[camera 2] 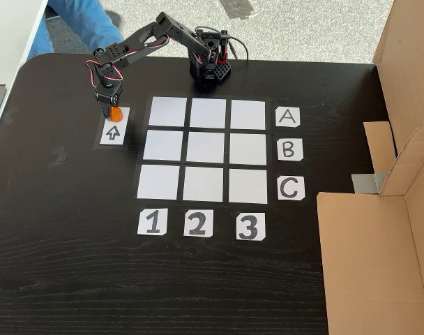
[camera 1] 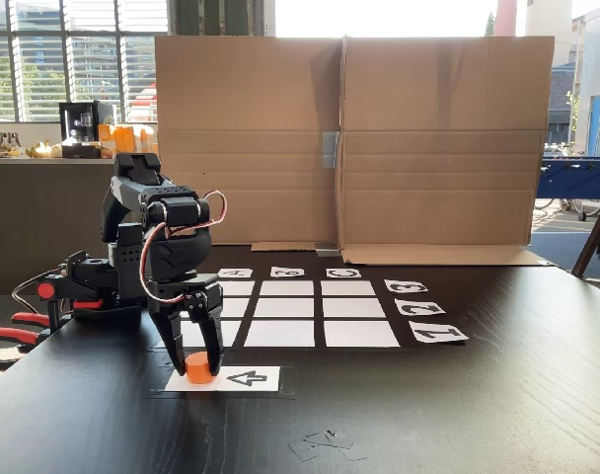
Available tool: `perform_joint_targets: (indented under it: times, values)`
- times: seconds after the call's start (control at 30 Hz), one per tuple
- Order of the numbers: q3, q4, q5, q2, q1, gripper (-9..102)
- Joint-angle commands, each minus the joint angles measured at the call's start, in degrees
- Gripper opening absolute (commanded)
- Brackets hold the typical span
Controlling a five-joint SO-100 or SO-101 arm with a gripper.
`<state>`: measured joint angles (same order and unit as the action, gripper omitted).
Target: Pick up the round, orange token and place it in the grid on square A3.
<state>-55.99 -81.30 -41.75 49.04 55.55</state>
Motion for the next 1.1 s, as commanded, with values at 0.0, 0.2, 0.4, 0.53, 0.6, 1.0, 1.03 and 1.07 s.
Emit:
perform_joint_targets:
  times: [0.0, 0.2, 0.4, 0.53, 0.6, 1.0, 1.03, 1.07]
  values:
    - [0.26, 0.97, 0.53, 3.34, 0.44, -1]
    - [-5.71, 5.1, 1.41, 9.58, 0.79, -1]
    - [-14.5, 10.9, 7.56, 21.01, 0.79, -1]
    - [-20.39, 11.51, 11.43, 30.59, 0.35, -1]
    - [-23.82, 11.43, 14.77, 35.77, -0.18, -1]
    - [-43.95, 10.55, 24.7, 63.37, -6.94, -1]
    - [-45.35, 10.55, 25.49, 65.13, -8.0, -1]
    - [-46.41, 10.55, 25.75, 66.8, -9.05, -1]
